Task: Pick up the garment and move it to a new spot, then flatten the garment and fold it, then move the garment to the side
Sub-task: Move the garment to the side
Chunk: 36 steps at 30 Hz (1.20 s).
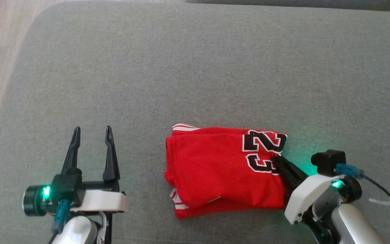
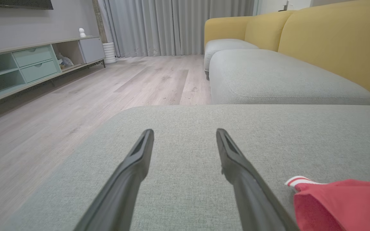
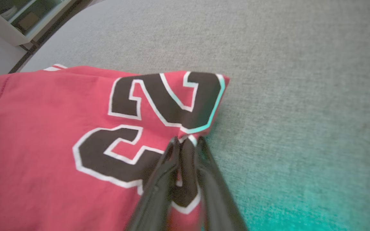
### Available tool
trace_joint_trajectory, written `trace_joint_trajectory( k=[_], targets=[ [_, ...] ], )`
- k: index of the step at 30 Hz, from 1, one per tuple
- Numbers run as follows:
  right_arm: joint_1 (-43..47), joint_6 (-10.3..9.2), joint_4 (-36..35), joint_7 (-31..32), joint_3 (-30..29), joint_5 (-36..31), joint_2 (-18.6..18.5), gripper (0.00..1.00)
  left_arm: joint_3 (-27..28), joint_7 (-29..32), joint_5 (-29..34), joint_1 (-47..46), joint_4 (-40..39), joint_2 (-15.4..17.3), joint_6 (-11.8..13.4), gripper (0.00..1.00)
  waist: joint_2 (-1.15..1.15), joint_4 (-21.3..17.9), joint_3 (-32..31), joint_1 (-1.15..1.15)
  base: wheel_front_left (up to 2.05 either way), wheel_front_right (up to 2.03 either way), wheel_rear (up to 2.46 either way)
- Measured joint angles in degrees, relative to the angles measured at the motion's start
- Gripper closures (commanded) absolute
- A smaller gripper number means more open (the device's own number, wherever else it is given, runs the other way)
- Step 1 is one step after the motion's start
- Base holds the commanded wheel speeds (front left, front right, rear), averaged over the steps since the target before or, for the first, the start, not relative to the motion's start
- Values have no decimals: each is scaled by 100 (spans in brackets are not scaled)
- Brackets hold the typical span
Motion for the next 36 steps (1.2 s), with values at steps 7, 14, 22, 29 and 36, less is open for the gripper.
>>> trace_joint_trajectory(
  k=[7, 14, 22, 29, 36],
  targets=[
    [12, 0, -305, -171, 9, -105, -211, 100, 34, -73, -2, 8, 5, 8, 19, 0, 0, -373, -44, 0, 0, 0, 0],
    [-24, 0, -628, -115, -247, -282, -660, 100, 36, -70, -19, 12, -26, 33, 21, 0, 0, -1223, -85, -1, 0, 0, 0],
    [-738, 0, -476, -68, -281, -171, -1104, 100, -14, 0, 21, -149, -64, 58, -7, 0, 0, -2224, -52, -1, 0, 0, 0],
    [-1855, 0, 344, -318, -517, -27, -1811, 100, -233, 29, 153, -790, 2, -76, -168, 0, 0, -2388, 357, -1, 0, 0, 0],
    [-2704, 0, 1522, -648, -1241, 46, -2522, 100, -391, -32, 200, -1098, 198, -296, -269, 0, 0, -2054, 866, 0, 0, 0, 0]
  ],
)
